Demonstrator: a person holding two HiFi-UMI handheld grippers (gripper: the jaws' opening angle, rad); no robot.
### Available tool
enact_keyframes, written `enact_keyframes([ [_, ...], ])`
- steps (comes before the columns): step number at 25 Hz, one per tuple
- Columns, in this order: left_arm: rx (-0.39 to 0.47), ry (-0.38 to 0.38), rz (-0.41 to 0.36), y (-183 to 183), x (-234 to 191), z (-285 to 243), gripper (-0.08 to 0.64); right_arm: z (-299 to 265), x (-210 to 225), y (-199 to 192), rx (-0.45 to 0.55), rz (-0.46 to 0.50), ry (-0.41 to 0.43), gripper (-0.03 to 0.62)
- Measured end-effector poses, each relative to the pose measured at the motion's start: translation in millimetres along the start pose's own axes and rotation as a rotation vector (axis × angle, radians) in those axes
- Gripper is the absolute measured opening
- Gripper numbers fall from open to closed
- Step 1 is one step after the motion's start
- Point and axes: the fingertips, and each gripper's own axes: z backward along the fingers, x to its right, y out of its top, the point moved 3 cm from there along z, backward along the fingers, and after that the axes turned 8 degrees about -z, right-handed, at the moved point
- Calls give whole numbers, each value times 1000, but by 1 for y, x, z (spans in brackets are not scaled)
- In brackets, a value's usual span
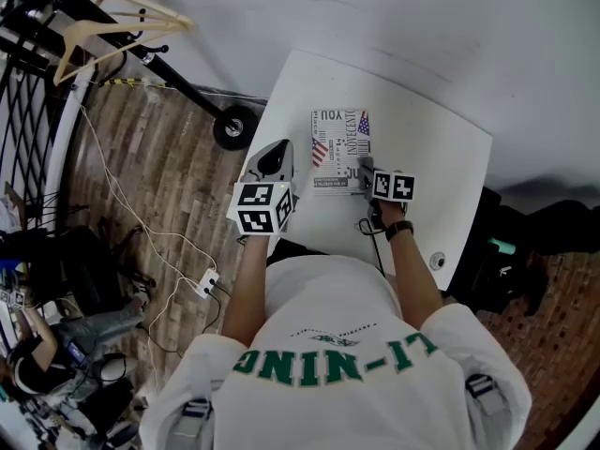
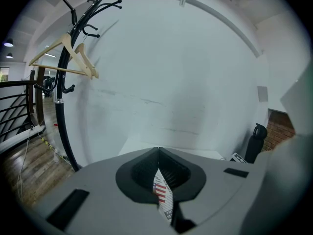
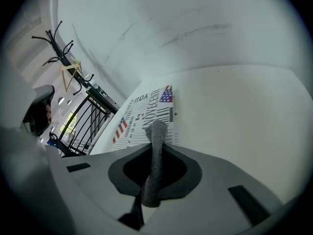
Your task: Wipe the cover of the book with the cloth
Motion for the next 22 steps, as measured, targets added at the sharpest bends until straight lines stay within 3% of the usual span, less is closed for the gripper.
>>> enact_keyframes([
  [11,-2,-12,-5,2,5,-4,8,8,6,2,18,-26,-45,38],
  [18,-5,7,1,-1,1,0,8,-21,-84,-30,-60,75,137,38],
  [22,-10,24,6,-4,-3,5,8,-39,-115,-52,-94,165,178,38],
])
